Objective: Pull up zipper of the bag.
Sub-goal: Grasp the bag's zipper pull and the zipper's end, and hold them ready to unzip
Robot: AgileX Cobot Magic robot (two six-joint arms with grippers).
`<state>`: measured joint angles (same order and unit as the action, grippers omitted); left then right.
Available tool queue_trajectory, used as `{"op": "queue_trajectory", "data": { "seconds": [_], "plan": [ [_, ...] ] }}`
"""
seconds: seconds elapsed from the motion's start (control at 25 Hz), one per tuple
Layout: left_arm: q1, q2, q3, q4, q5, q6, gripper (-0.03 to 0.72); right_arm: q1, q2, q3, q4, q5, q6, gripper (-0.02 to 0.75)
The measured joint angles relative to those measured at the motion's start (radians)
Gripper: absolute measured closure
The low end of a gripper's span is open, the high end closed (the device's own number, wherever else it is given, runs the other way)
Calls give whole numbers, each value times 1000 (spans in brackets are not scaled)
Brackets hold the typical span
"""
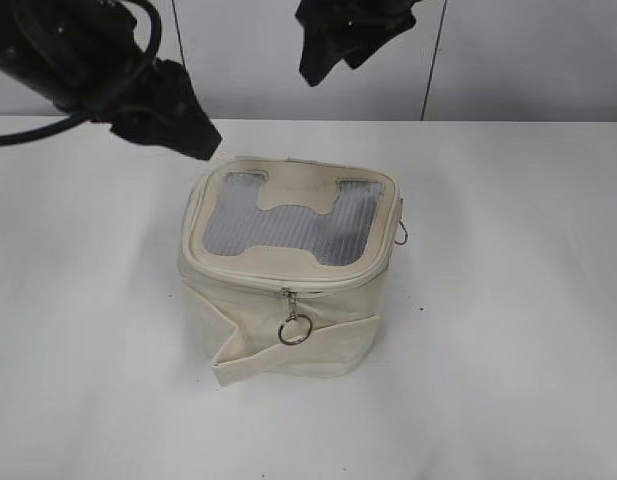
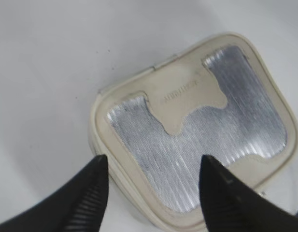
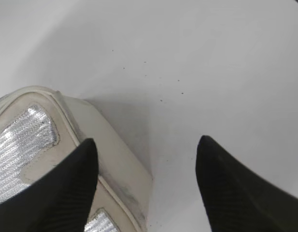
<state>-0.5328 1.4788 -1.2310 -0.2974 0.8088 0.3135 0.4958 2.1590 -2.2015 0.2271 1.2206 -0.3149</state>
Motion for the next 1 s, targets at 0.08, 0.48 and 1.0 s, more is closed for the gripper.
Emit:
{"op": "queue_trajectory", "data": {
  "seconds": [0.08, 0.48, 1.0],
  "plan": [
    [20, 40, -51, 0, -5, 11, 229, -27, -31, 11, -1, -1, 12, 239],
    [26, 307, -333, 0, -6, 73, 223, -207, -227, 318, -2, -2, -3, 295],
    [26, 557, -551, -275, 116, 431, 223, -308, -335, 774, 149, -3, -149, 325]
  ]
}}
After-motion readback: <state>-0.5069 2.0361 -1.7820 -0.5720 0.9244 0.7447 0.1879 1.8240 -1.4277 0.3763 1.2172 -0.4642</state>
